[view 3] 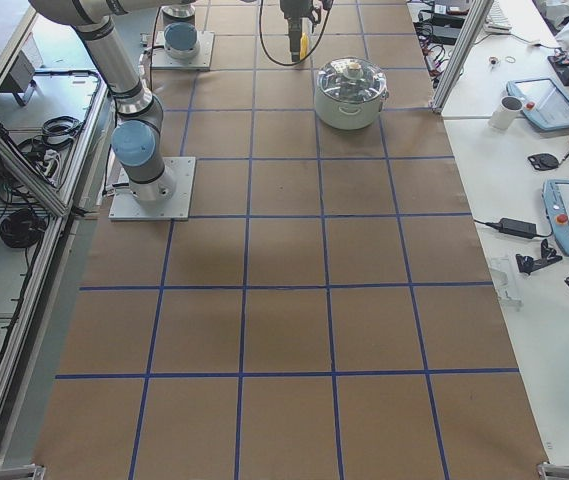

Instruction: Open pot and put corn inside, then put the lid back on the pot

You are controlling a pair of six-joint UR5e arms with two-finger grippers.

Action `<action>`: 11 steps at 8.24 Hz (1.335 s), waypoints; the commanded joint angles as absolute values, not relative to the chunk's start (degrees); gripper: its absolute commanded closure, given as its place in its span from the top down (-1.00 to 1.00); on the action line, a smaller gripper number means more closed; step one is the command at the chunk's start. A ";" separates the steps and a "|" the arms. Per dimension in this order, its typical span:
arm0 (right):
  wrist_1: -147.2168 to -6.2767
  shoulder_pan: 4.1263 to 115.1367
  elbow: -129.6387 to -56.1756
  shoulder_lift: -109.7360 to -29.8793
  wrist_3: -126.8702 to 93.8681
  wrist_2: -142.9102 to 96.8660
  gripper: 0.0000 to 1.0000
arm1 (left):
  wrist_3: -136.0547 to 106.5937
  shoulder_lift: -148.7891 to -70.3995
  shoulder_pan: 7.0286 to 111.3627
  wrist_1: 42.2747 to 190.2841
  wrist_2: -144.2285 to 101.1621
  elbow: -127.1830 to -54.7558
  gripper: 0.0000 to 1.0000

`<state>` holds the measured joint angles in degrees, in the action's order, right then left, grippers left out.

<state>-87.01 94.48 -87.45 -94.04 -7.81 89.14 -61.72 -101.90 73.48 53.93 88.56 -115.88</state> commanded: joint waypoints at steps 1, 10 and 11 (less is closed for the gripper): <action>-87.01 94.48 -87.45 -94.04 -7.74 89.12 1.00 | -65.04 -103.44 73.56 52.65 88.59 -117.86 1.00; -87.01 94.48 -87.45 -94.04 -7.74 89.03 1.00 | -71.54 -107.05 74.27 48.08 89.56 -117.42 1.00; -87.01 94.48 -87.45 -94.04 -7.73 89.12 1.00 | -71.54 -107.14 74.27 48.08 89.56 -117.42 1.00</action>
